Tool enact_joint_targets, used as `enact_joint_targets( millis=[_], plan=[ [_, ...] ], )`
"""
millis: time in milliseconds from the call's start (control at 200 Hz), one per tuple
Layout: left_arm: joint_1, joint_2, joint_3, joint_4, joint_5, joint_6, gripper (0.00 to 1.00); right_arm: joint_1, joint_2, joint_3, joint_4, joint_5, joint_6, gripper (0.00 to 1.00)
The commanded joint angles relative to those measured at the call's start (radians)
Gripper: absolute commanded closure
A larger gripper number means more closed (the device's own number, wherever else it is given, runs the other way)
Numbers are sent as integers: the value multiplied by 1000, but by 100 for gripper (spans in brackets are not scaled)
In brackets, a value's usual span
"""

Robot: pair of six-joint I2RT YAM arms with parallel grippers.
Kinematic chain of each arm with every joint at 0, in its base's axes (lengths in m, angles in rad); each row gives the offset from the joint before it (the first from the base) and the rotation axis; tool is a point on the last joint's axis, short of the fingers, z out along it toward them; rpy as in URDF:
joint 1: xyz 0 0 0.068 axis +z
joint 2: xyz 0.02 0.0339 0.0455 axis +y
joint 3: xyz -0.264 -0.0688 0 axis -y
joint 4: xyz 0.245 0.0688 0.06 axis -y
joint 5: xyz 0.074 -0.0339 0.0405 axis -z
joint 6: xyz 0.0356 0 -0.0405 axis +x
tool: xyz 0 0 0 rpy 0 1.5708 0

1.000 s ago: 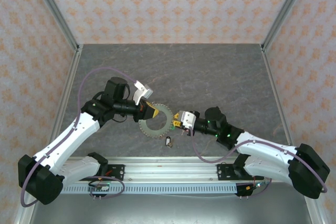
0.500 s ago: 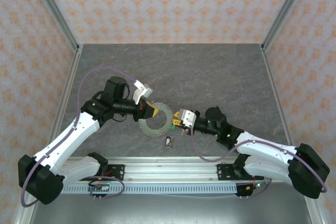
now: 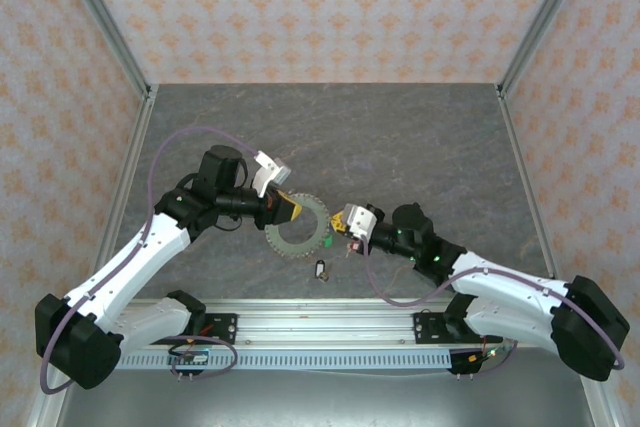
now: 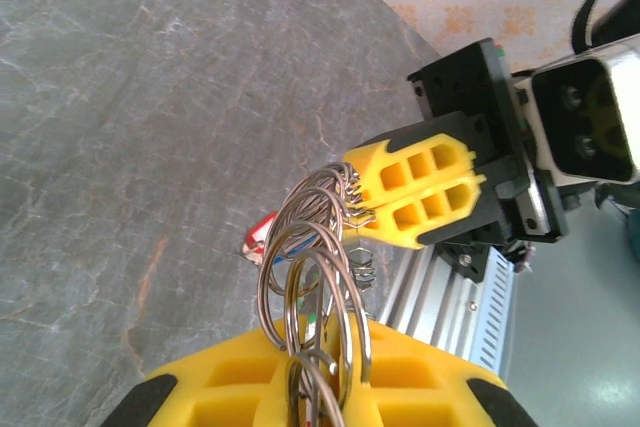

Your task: Put the keys on the keyring

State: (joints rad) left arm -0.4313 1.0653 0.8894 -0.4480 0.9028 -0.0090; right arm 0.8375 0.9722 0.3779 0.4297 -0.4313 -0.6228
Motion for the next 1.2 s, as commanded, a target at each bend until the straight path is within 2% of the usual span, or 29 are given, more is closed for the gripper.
enact_joint_targets(
  millis=[0, 95, 140, 220, 315, 345, 395, 510, 611, 696, 806, 901, 981, 1146, 1196],
  plan=[
    [0, 9, -1, 43, -61, -38, 100, -14, -30, 27, 25, -30, 36, 100],
    [1, 39, -9, 45, -91, -58, 100, -24, -24, 24, 28, -42, 66, 100],
    [0, 54, -18, 61, -89, -71, 96, -28, -15, 24, 30, -53, 73, 100],
    [0, 79, -50, 160, -63, -125, 94, -36, 14, 30, 35, -72, 81, 100],
    [0, 122, -69, 206, -92, -156, 91, -54, 70, 28, 87, -80, 112, 100],
    [0, 138, -70, 210, -108, -162, 90, -64, 90, 25, 110, -88, 122, 100],
    [0, 168, -68, 216, -150, -172, 81, -80, 126, 20, 145, -108, 137, 100],
    [0, 267, -68, 269, -217, -210, 79, -105, 236, 25, 204, -140, 162, 100],
    [1, 387, -61, 346, -218, -249, 79, -116, 351, 33, 272, -143, 185, 100],
    [0, 482, -59, 402, -270, -285, 71, -131, 435, 43, 324, -140, 216, 100],
    [2, 592, -36, 407, -349, -288, 71, -147, 533, 49, 381, -130, 234, 100],
    [11, 649, -29, 411, -415, -310, 64, -154, 580, 44, 424, -130, 241, 100],
    [23, 644, -53, 447, -414, -339, 61, -165, 588, 40, 437, -145, 257, 100],
    [45, 537, -160, 554, -451, -387, 47, -191, 566, 24, 475, -190, 273, 100],
    [53, 488, -192, 576, -466, -397, 38, -198, 550, 22, 473, -207, 269, 100]
  ],
)
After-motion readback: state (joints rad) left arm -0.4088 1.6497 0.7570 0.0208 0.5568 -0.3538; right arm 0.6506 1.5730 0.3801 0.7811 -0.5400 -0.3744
